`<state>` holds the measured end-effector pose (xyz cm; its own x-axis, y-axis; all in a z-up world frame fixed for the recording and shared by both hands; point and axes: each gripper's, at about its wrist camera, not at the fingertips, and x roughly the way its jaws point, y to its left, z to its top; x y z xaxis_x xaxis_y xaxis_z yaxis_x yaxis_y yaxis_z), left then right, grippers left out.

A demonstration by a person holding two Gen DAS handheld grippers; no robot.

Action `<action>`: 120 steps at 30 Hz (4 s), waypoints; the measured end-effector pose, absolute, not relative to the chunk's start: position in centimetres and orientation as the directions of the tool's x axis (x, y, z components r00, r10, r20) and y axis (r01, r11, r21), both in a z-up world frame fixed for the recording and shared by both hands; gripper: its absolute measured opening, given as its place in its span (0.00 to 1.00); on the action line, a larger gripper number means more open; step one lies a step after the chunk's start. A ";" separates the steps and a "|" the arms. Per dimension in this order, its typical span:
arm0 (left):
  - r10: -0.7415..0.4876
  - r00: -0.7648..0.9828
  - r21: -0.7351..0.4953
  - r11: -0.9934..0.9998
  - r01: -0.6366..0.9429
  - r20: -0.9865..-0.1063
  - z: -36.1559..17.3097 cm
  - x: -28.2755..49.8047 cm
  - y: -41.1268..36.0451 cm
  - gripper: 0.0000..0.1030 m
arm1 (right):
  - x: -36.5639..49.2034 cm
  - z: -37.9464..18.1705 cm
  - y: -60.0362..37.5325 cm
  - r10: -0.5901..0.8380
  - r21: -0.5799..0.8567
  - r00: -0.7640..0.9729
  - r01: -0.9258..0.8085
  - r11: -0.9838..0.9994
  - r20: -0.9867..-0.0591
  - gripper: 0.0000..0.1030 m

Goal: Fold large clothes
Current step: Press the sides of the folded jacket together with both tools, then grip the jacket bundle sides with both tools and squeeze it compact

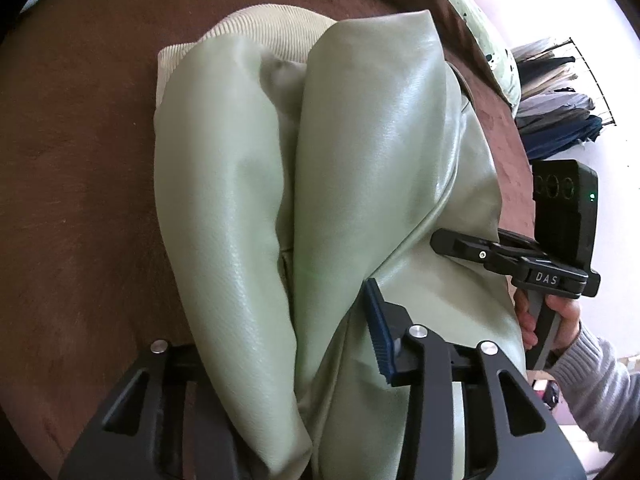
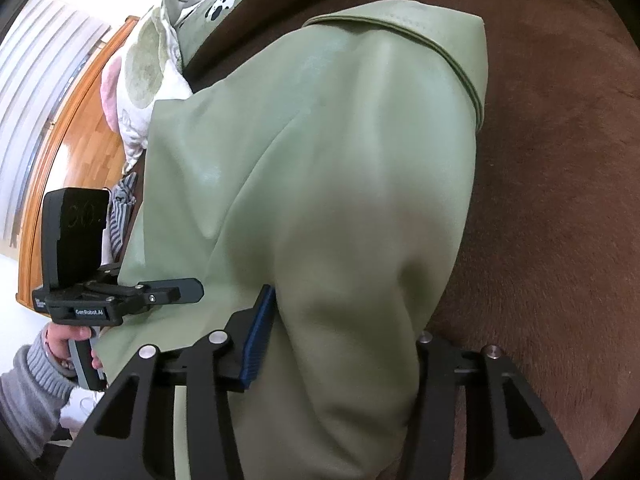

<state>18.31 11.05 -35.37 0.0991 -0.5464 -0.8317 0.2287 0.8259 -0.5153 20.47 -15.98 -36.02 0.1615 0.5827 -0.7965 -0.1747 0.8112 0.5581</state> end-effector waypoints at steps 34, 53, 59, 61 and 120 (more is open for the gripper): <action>-0.499 0.217 -0.451 0.861 0.235 -0.839 -30.3 17.1 11.6 0.25 | 20.6 -30.4 -15.3 0.671 0.631 0.165 -0.241 0.738 -0.723 0.18; -0.503 0.161 -0.460 0.854 0.244 -0.849 -32.3 18.1 11.1 0.45 | 20.7 -32.7 -17.6 0.677 0.648 0.135 -0.205 0.733 -0.723 0.21; -0.492 0.125 -0.447 0.852 0.273 -0.862 -33.4 17.5 13.8 0.90 | 21.1 -33.1 -17.9 0.685 0.649 0.104 -0.243 0.721 -0.721 0.25; -0.530 0.093 -0.494 0.831 0.257 -0.843 -34.1 17.4 15.1 0.94 | 21.2 -33.3 -17.8 0.688 0.650 0.097 -0.257 0.715 -0.719 0.27; -0.509 0.084 -0.474 0.840 0.264 -0.856 -33.0 16.6 7.6 0.38 | 20.6 -35.0 -17.1 0.627 0.596 0.166 -0.204 0.777 -0.761 0.29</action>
